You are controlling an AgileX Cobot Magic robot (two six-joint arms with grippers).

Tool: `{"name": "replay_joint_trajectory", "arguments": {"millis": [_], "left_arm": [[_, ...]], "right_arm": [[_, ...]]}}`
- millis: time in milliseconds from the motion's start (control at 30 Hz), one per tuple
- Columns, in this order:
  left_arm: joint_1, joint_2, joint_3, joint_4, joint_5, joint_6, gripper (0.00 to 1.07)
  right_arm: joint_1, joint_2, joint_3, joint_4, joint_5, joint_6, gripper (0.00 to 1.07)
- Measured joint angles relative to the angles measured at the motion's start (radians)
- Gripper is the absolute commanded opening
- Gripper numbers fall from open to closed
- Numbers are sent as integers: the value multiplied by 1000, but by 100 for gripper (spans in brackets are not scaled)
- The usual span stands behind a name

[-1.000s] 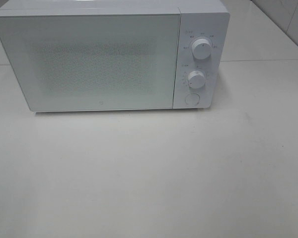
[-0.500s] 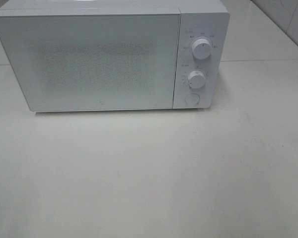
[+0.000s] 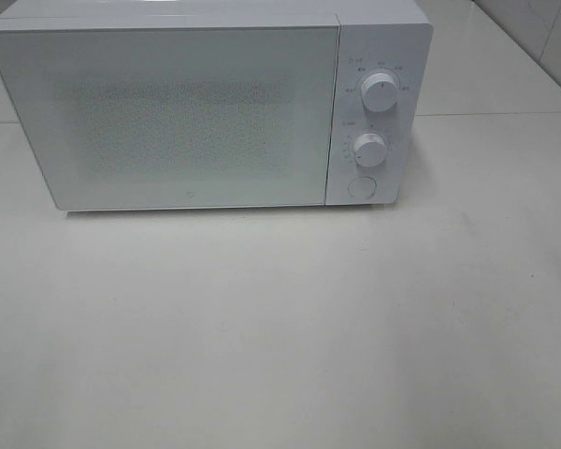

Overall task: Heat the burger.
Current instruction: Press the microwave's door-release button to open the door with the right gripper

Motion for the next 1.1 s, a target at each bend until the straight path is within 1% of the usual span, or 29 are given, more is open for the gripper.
{"name": "replay_joint_trajectory", "arguments": {"millis": [33,67,100,133,167,200,233,267,300,333,367,400,433,467,533,600,633,700,733,767,800,833,867,933,1000,1033,1100], "left_arm": [[0,0,0,0,0,0,100],[0,0,0,0,0,0,100],[0,0,0,0,0,0,100],[0,0,0,0,0,0,100],[0,0,0,0,0,0,100],[0,0,0,0,0,0,100],[0,0,0,0,0,0,100],[0,0,0,0,0,0,100],[0,0,0,0,0,0,100],[0,0,0,0,0,0,100],[0,0,0,0,0,0,100],[0,0,0,0,0,0,100],[0,0,0,0,0,0,100],[0,0,0,0,0,0,100],[0,0,0,0,0,0,100],[0,0,0,0,0,0,100],[0,0,0,0,0,0,100],[0,0,0,0,0,0,100],[0,0,0,0,0,0,100],[0,0,0,0,0,0,100],[0,0,0,0,0,0,100],[0,0,0,0,0,0,100],[0,0,0,0,0,0,100],[0,0,0,0,0,0,100],[0,0,0,0,0,0,100],[0,0,0,0,0,0,100],[0,0,0,0,0,0,100]], "right_arm": [[0,0,0,0,0,0,68],[0,41,27,-1,-103,12,63],[0,61,45,-1,-153,14,58],[0,61,45,-1,-153,14,58],[0,94,75,-1,-231,33,50],[0,111,90,-2,-268,48,45],[0,111,90,-2,-268,48,45],[0,139,112,-2,-323,90,32],[0,153,122,-2,-350,110,25],[0,153,122,-2,-350,110,25],[0,183,140,-2,-401,165,13],[0,196,149,-2,-421,190,7],[0,196,149,-2,-421,190,7],[0,225,168,-2,-466,259,0],[0,241,180,-6,-490,293,0],[0,289,215,-11,-561,381,0],[0,289,215,-11,-561,381,0],[0,328,251,-16,-653,491,0],[0,328,251,-16,-653,491,0],[0,351,268,-19,-707,602,0],[0,365,276,-20,-731,650,0],[0,365,276,-20,-731,650,0],[0,391,289,-26,-777,761,0],[0,406,294,-28,-797,799,0],[0,462,296,-47,-845,940,0],[0,462,296,-47,-845,940,0],[1,501,296,-50,-870,1024,0]]}}
